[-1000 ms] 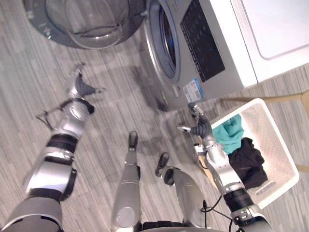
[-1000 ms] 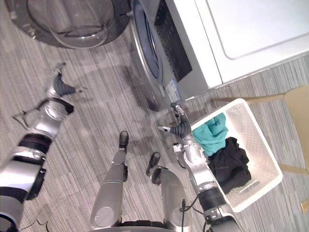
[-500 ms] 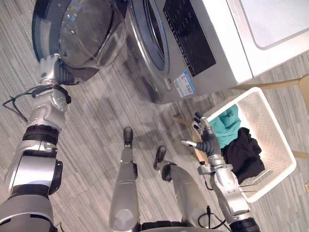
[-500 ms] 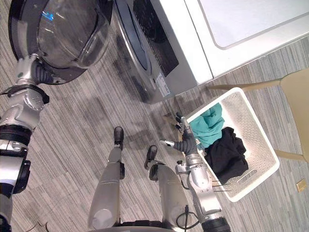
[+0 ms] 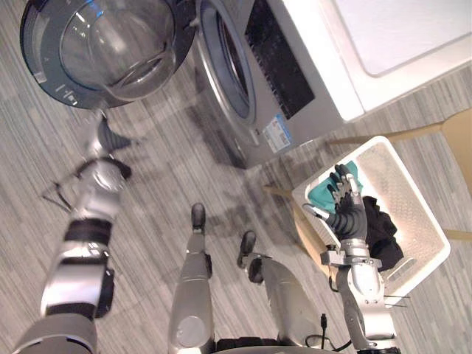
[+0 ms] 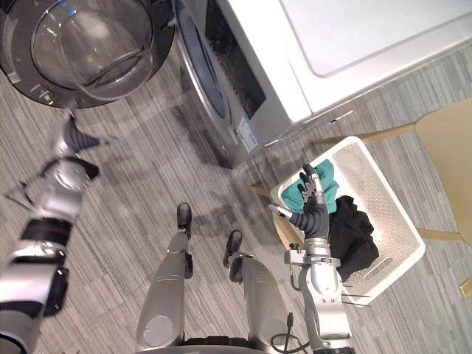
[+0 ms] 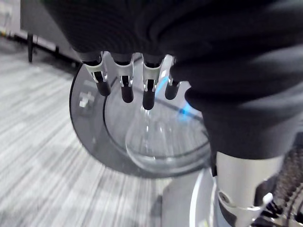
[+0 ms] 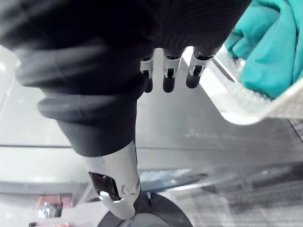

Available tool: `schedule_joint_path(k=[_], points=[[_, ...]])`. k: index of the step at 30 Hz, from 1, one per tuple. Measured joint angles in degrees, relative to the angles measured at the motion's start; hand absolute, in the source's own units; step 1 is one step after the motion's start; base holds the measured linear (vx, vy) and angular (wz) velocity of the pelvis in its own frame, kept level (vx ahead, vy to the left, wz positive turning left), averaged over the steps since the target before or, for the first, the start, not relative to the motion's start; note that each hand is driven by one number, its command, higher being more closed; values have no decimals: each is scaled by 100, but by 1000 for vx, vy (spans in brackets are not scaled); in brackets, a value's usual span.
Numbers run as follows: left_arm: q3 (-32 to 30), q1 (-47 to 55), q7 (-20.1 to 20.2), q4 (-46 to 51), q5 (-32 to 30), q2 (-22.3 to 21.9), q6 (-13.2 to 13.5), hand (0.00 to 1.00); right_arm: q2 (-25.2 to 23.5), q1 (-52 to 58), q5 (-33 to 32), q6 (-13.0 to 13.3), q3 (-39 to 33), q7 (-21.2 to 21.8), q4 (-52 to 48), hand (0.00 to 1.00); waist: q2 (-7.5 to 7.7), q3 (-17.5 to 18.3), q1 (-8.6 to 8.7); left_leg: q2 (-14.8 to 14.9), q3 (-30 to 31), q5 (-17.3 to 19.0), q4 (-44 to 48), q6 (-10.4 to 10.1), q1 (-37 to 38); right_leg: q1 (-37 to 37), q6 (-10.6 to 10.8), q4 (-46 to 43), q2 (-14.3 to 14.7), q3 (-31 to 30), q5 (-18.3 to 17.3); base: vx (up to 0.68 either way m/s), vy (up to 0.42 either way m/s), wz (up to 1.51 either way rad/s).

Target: Pick up the laundry basket with both hands and put the clothes into the washing machine.

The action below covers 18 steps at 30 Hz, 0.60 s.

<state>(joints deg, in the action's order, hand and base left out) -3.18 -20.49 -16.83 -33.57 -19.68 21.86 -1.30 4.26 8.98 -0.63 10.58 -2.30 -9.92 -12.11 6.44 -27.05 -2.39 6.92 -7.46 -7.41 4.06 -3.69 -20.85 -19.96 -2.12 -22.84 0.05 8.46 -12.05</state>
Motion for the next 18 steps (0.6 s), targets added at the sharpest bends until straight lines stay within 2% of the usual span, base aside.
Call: schedule_joint_path(k=[2, 5, 6, 7, 8, 9, 10, 11, 13, 14, 15, 16, 17, 18], points=[[-4, 831, 9, 25, 352, -500, 35, 0, 10, -8, 335, -119, -217, -79, 235, 0, -7, 172, 32, 33, -288, 207, 137, 19, 188, 105, 50, 44, 37, -328, 29, -22, 48, -74], [-3, 1694, 42, 0, 561, -902, 49, 0, 58, -61, 636, -313, -323, -133, 564, 0, -12, 417, 157, 121, -670, 481, 335, 36, 416, 280, 154, 203, 100, -697, 99, 24, 50, -80], [-4, 2019, 70, -85, 633, -1024, 55, 0, 93, -79, 866, -403, -367, -141, 697, 0, -47, 522, 197, 223, -854, 668, 464, 66, 552, 379, 278, 305, 47, -629, 0, 46, 35, -86], [-31, 2335, 92, -90, 703, -1098, 58, 0, 161, -94, 1095, -469, -372, -140, 868, 0, -63, 633, 240, 268, -1056, 883, 617, 96, 676, 505, 160, 340, -332, 102, -88, 67, 62, -88], [-94, 2450, 128, -94, 767, -1124, 61, 0, 199, -117, 1204, -482, -366, -138, 981, 0, -68, 657, 249, 300, -1155, 973, 688, 90, 762, 607, 159, 336, -482, 496, -88, 110, 65, -88], [-269, 2600, 188, -223, 829, -1173, 68, 0, 262, -152, 1493, -547, -358, -133, 1230, 0, -97, 743, 262, 389, -1347, 1155, 817, 66, 943, 861, 155, 336, -795, 1268, -85, 139, 71, -79], [-430, 2702, 217, -440, 914, -1196, 72, 0, 304, -161, 1748, -655, -339, -111, 1445, 0, -148, 930, 256, 492, -1472, 1324, 971, -7, 1022, 1069, 228, 427, -935, 1788, -43, 186, 28, -90], [-562, 2769, 306, -660, 1013, -1204, 76, 0, 304, -158, 1987, -735, -337, -101, 1569, 0, -230, 1047, 257, 652, -1598, 1464, 1197, -101, 1111, 1225, 389, 557, -836, 1754, 57, 163, -9, -66], [-649, 2879, 383, -861, 1009, -1275, 85, 0, 326, -80, 2171, -749, -275, -77, 1583, 0, -372, 1184, 245, 981, -1794, 1666, 1718, -161, 1170, 1411, 391, 682, -680, 1622, 39, 168, -41, -58], [-658, 2900, 426, -908, 1009, -1271, 99, 0, 355, -82, 2184, -749, -202, -62, 1597, 0, -386, 1186, 235, 1110, -1809, 1676, 2032, -144, 1140, 1500, 388, 736, -624, 1561, 39, 176, -84, -76], [-679, 2981, 452, -970, 1009, -1271, 104, 0, 435, -77, 2228, -748, -58, 18, 1610, 0, -438, 1196, 188, 1406, -1774, 1659, 2777, -116, 1069, 1713, 384, 832, -497, 1436, 43, 152, -109, -92], [-744, 3094, 476, -1006, 1009, -1367, 111, 0, 574, -82, 2270, -744, 105, 21, 1672, 0, -540, 1257, 139, 1616, -1622, 1580, 3345, 22, 1054, 1908, 376, 886, -361, 1293, 48, 186, -132, -93], [-764, 3119, 495, -1057, 1012, -1418, 115, 0, 635, -93, 2278, -737, 176, 22, 1732, 0, -571, 1294, 140, 1636, -1448, 1476, 3585, 176, 1015, 1996, 361, 925, -315, 1215, 56, 175, -97, -82], [-763, 3120, 550, -1164, 1015, -1495, 136, 0, 737, -140, 2278, -736, 287, 28, 1822, 0, -595, 1359, 132, 1578, -969, 1203, 4143, 524, 692, 2194, 276, 1080, -286, 1032, 107, 225, -48, -63]])
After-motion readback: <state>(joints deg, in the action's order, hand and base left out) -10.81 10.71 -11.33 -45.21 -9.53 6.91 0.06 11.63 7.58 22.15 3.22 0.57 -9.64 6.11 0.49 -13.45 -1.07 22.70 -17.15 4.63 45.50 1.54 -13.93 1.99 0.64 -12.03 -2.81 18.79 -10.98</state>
